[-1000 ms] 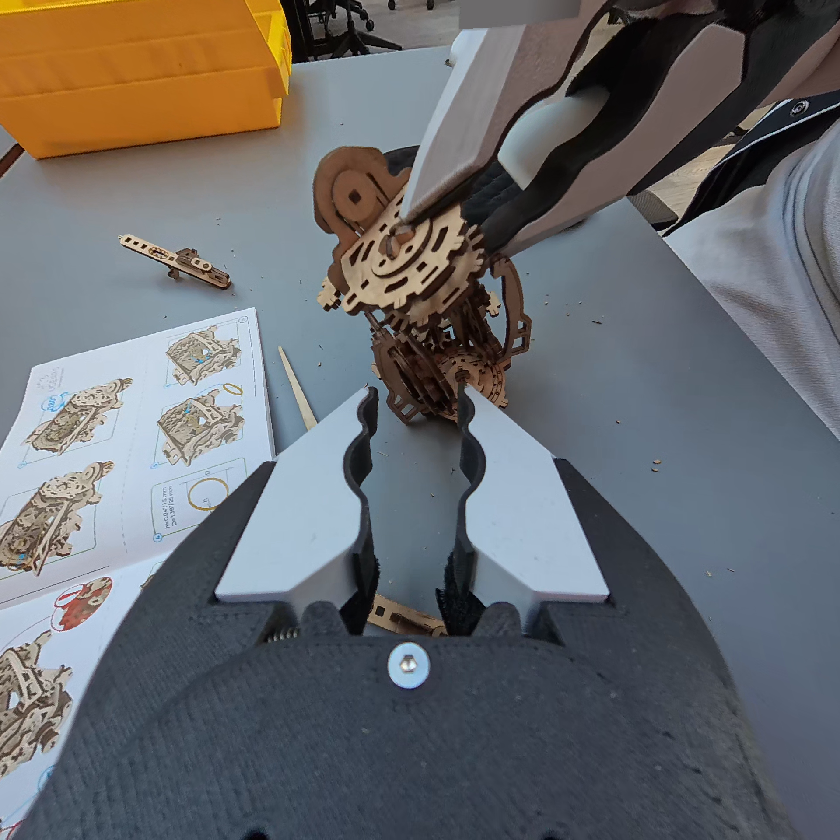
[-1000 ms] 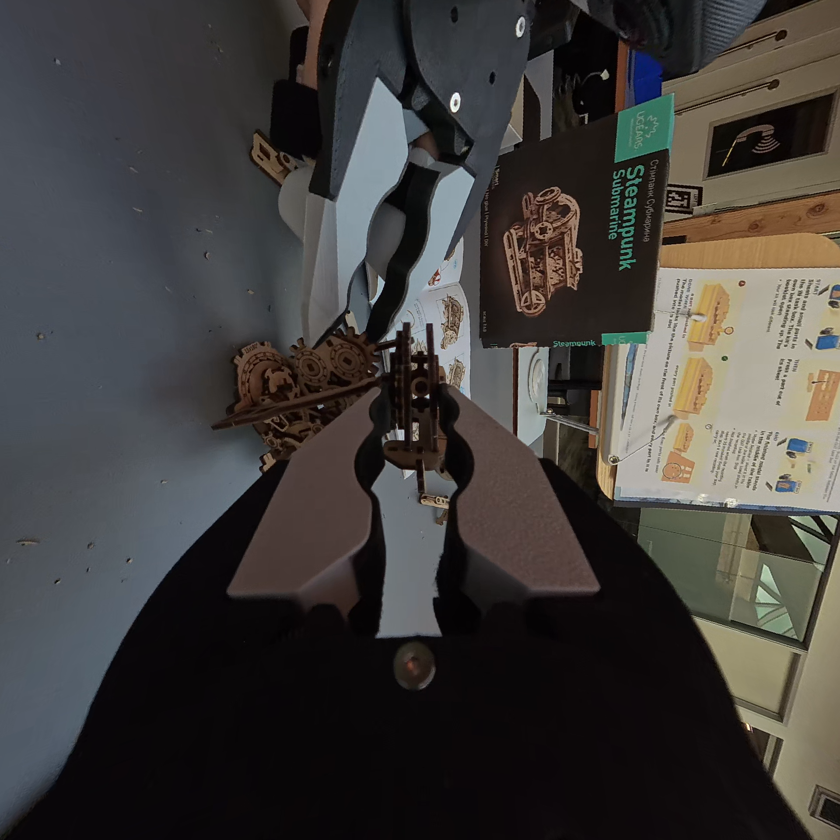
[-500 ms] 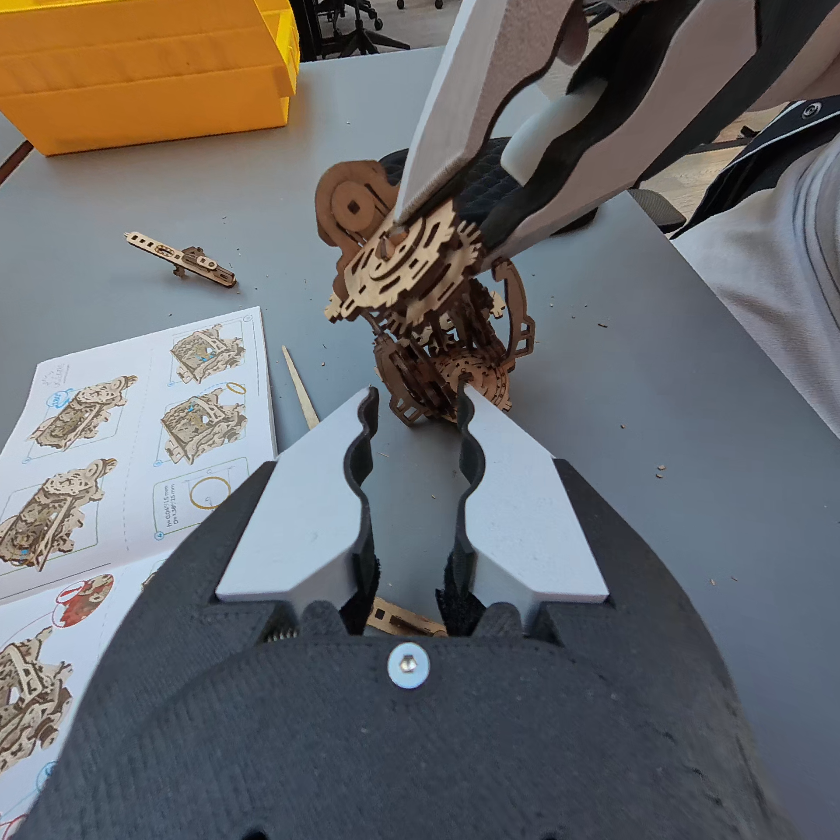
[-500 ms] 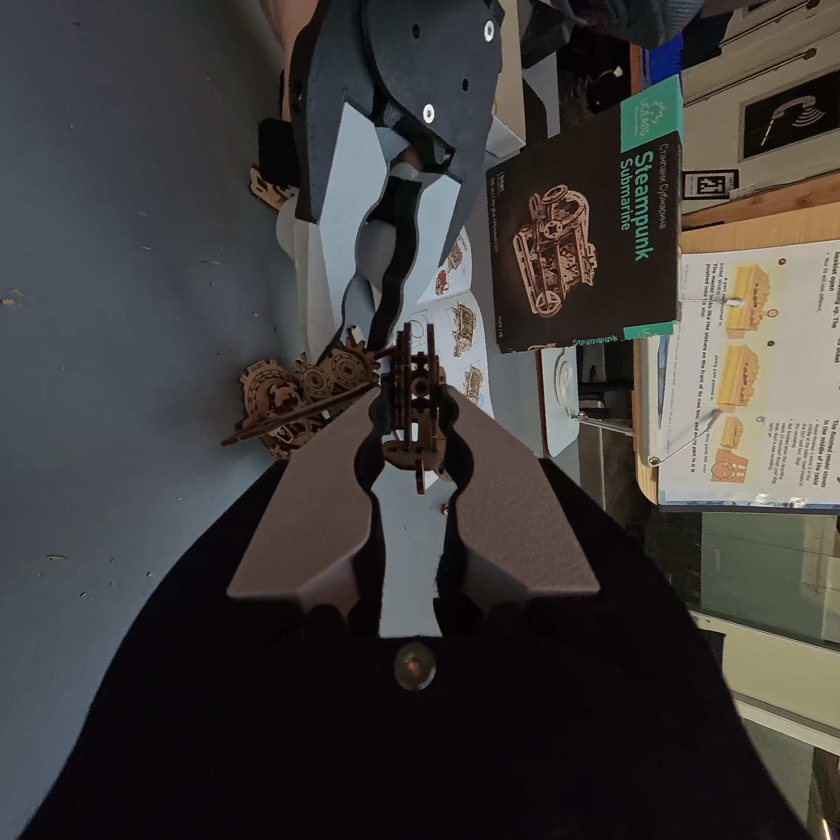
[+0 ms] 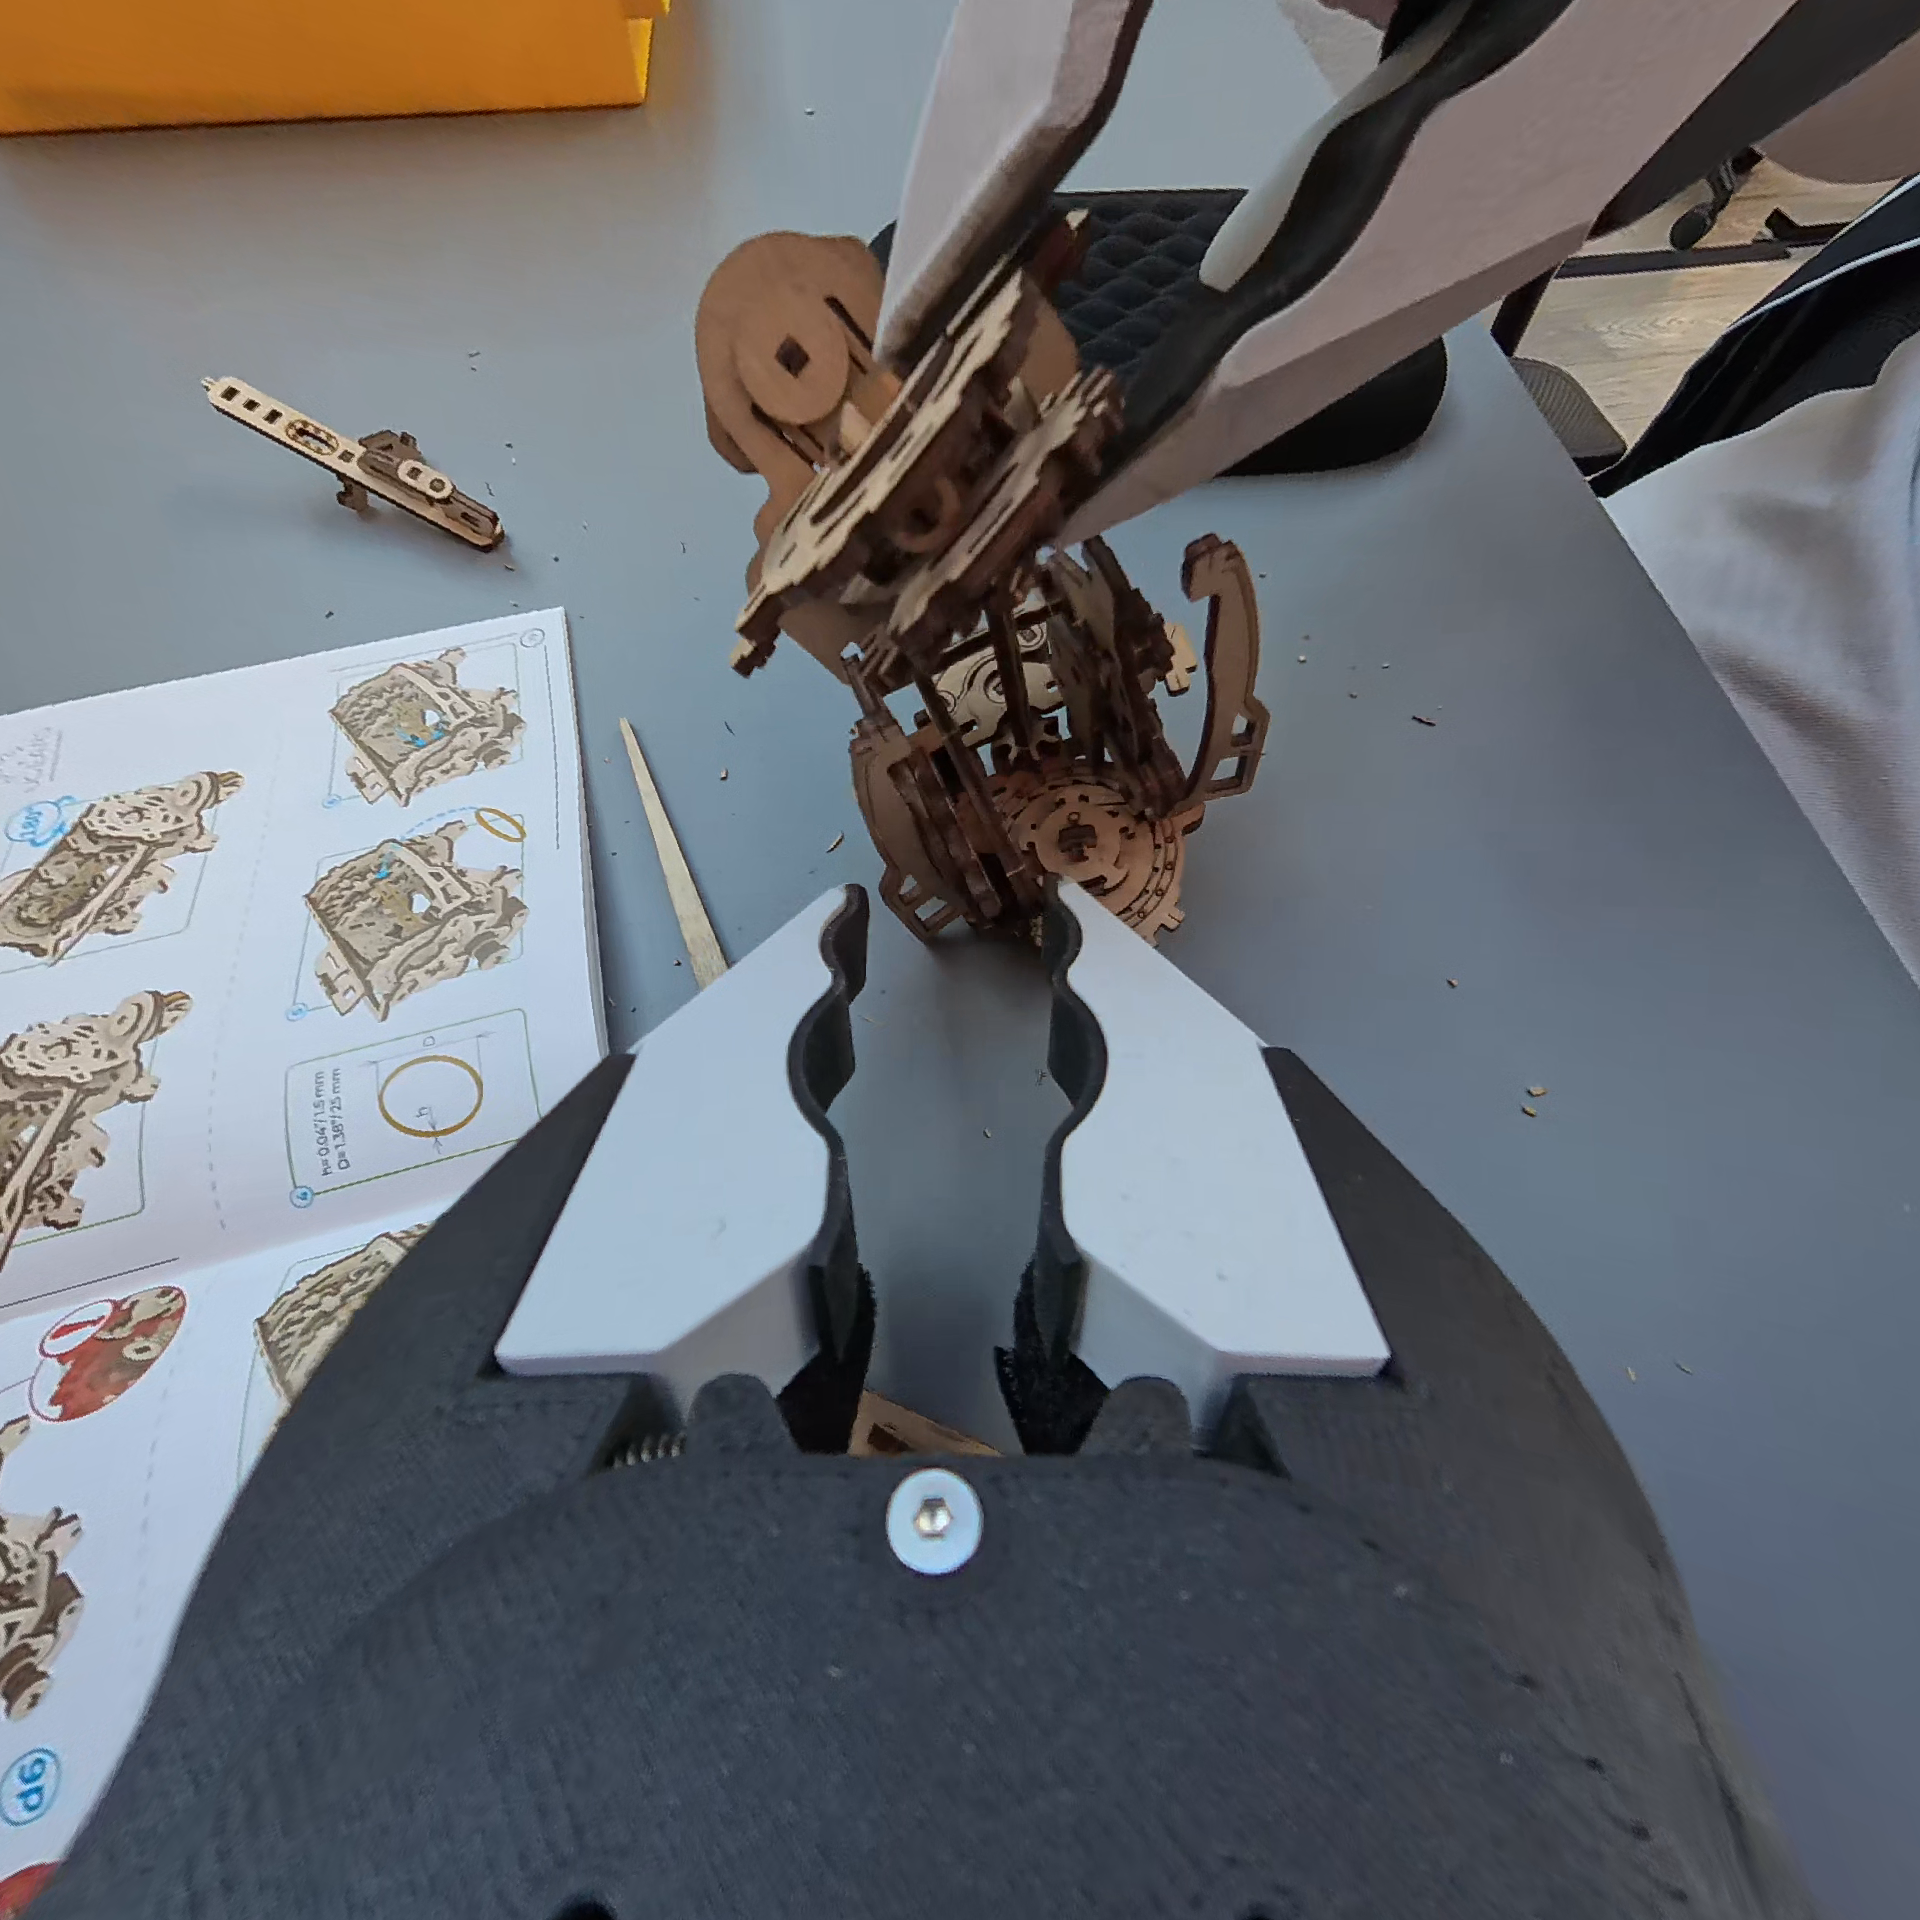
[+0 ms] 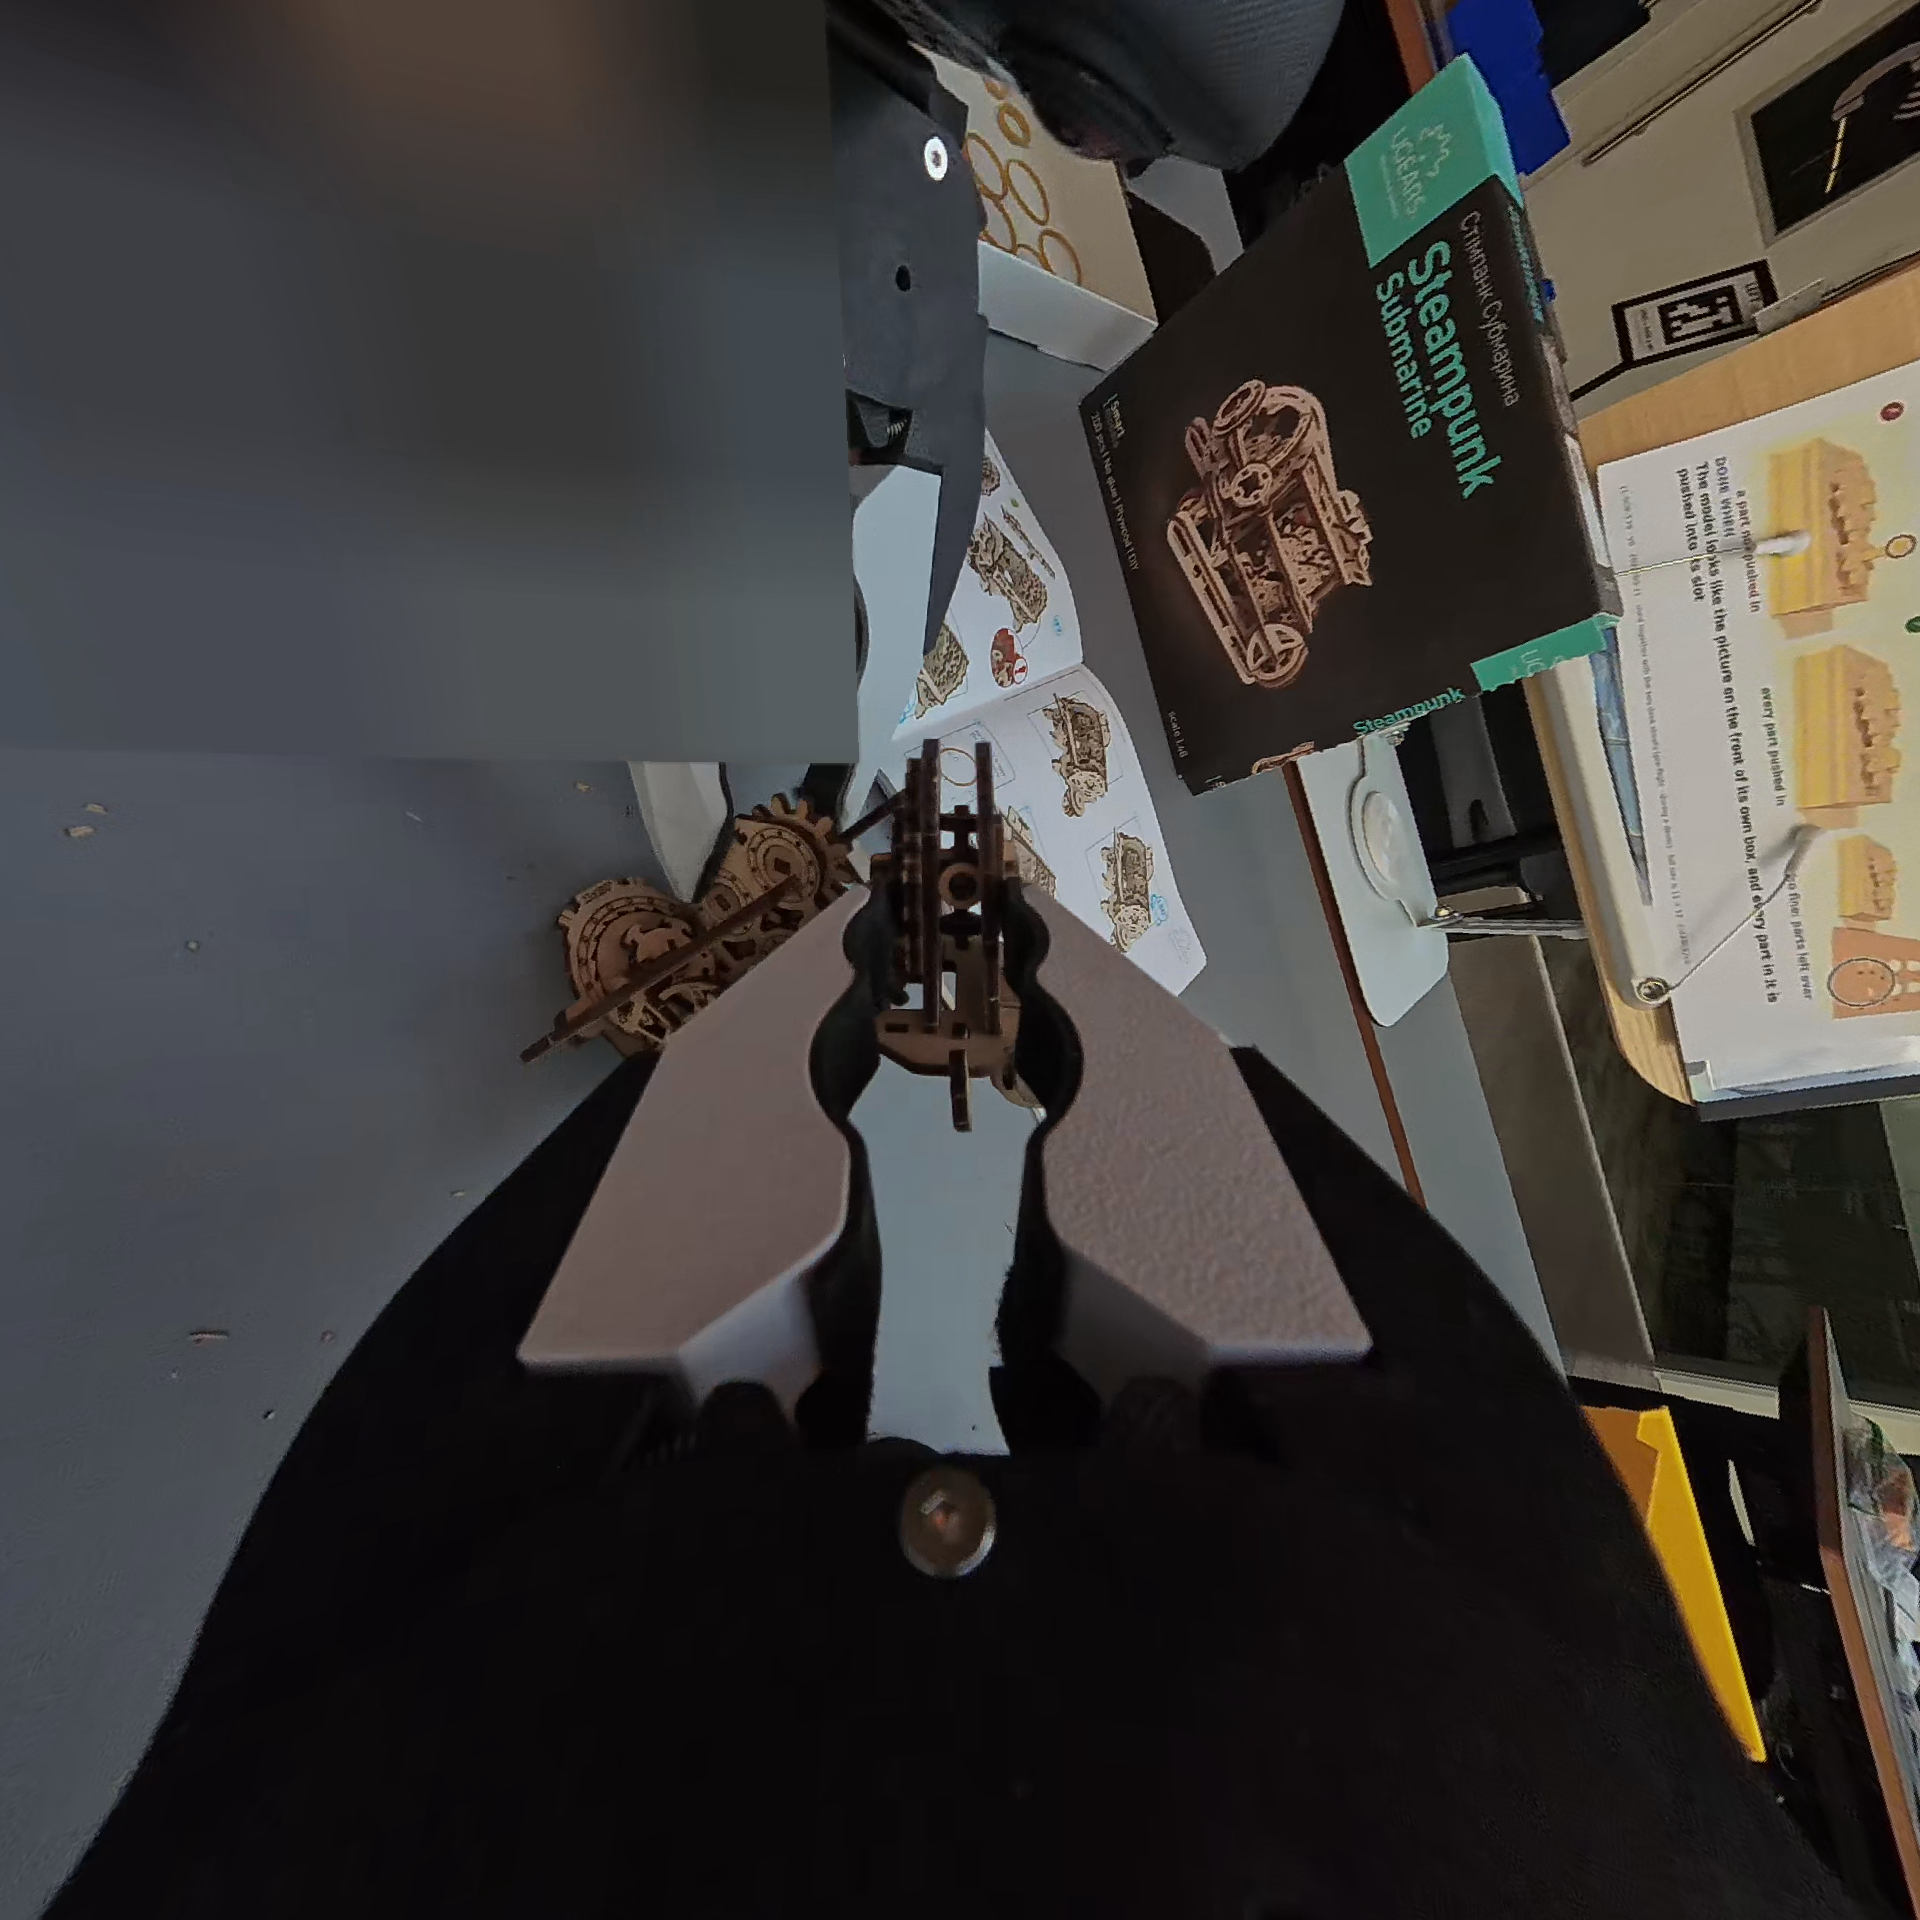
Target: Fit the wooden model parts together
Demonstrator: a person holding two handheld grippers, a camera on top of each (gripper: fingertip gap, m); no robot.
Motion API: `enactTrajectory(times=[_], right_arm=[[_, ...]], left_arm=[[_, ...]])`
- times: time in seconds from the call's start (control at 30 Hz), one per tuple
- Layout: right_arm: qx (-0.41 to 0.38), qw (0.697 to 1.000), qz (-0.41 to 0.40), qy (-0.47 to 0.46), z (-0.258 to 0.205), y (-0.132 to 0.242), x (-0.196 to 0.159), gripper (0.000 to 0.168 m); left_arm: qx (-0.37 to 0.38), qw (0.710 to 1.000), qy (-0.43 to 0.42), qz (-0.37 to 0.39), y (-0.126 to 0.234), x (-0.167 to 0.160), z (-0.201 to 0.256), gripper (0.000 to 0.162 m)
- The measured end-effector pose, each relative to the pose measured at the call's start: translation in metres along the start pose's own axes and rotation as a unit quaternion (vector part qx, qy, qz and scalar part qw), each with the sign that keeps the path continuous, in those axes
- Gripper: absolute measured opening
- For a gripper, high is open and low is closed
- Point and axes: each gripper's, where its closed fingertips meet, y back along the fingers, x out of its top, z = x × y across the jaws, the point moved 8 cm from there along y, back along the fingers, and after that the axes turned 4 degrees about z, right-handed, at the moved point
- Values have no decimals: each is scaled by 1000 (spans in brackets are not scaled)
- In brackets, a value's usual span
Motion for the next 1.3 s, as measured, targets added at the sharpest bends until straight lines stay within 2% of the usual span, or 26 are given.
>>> enactTrajectory(times=[0.17,0.57,0.8,1.1,1.2,1.3], right_arm=[[-17,1000,15,-13,-1,2,0,20],[-80,993,31,79,-17,5,-1,20],[-120,978,28,166,-26,6,-3,20],[-168,955,50,239,-27,13,-5,20],[-189,944,66,263,-22,16,-6,20],[-213,929,75,292,-18,17,-10,20]], left_arm=[[3,1000,5,6,-1,2,2,29],[8,1000,12,22,3,3,0,40],[6,999,9,41,9,7,0,50],[-25,993,72,86,37,25,-4,60],[-7,988,104,112,57,39,-7,56],[-2,969,208,135,72,53,-8,45]])
